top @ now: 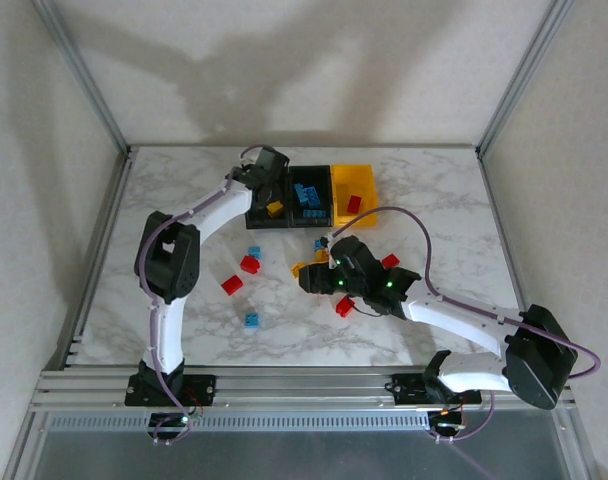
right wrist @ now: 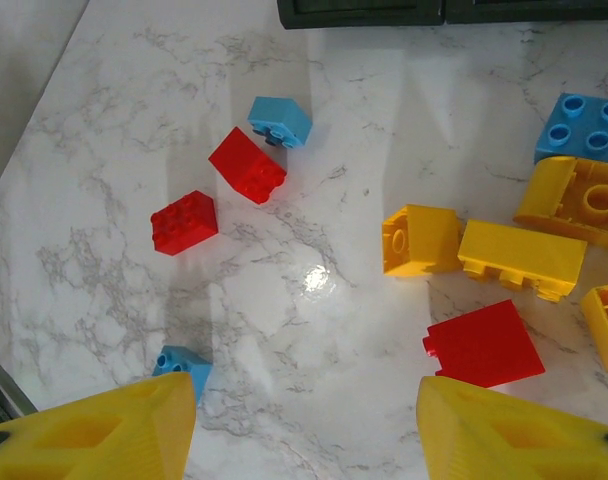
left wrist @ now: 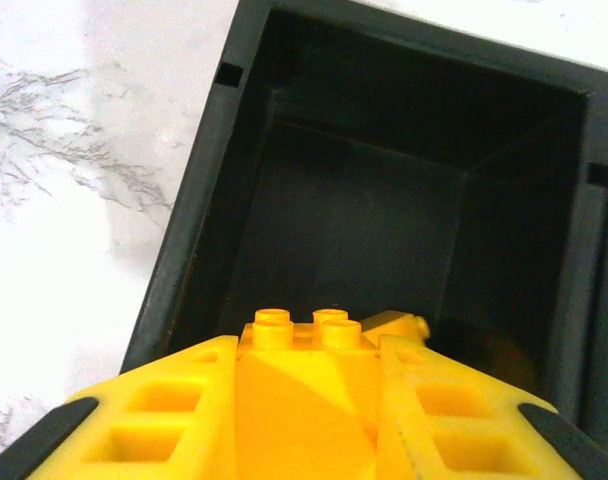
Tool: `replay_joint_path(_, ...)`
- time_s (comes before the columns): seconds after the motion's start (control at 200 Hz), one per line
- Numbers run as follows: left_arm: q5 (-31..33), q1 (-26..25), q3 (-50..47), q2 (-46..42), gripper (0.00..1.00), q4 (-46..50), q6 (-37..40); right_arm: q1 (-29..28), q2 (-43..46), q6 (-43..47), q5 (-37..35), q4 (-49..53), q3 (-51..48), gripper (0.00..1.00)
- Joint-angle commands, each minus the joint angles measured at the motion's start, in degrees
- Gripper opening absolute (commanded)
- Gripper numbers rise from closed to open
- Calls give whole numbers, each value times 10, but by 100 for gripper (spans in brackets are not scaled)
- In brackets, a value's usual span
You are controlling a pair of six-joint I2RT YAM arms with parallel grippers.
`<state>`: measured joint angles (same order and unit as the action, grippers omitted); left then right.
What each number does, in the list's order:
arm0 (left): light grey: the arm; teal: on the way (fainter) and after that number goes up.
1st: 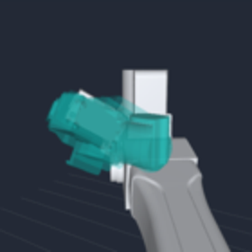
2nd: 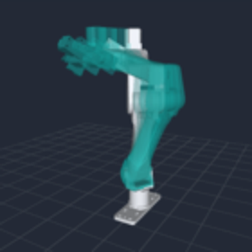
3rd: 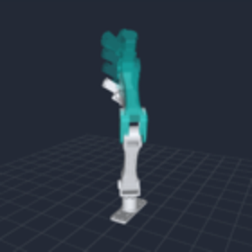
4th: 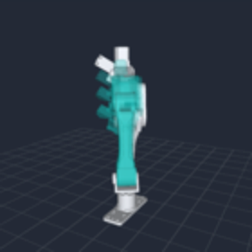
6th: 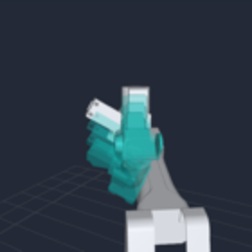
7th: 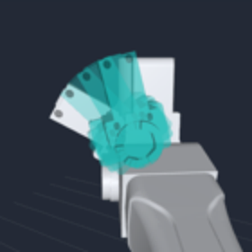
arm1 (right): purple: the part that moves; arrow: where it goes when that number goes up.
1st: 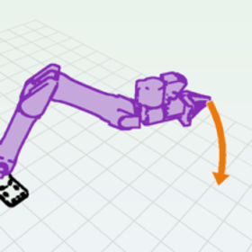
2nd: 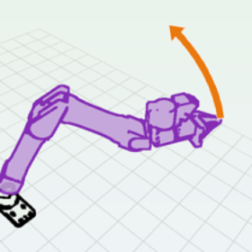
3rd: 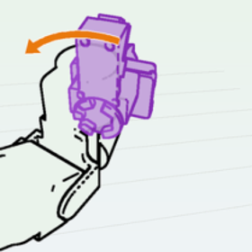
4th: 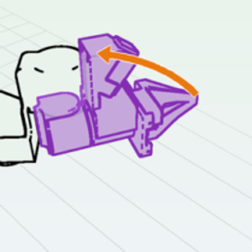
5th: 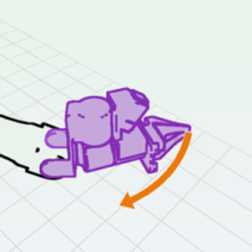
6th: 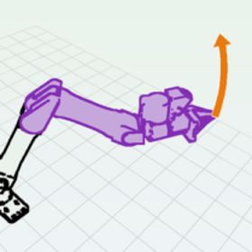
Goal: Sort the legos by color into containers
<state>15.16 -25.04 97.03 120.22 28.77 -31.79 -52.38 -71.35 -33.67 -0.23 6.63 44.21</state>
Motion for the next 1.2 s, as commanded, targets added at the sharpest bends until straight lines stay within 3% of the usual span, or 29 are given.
replay_joint_path(0.0,32,2,17,17,28,32,21,5,1,4,-6,-1,12,60)
replay_joint_path(0.396,24,-6,24,9,50,34,26,7,14,3,-15,13,14,60)
replay_joint_path(0.676,-7,-22,-10,-76,50,29,21,10,48,-4,-65,72,35,61)
replay_joint_path(0.821,-68,-38,-91,-167,54,-1,23,24,59,-31,-89,131,46,62)
replay_joint_path(1.106,-223,-69,-342,-370,59,-129,6,36,71,-121,-130,256,50,63)
replay_joint_path(1.197,-240,-87,-396,-426,60,-146,1,37,58,-152,-134,291,47,63)
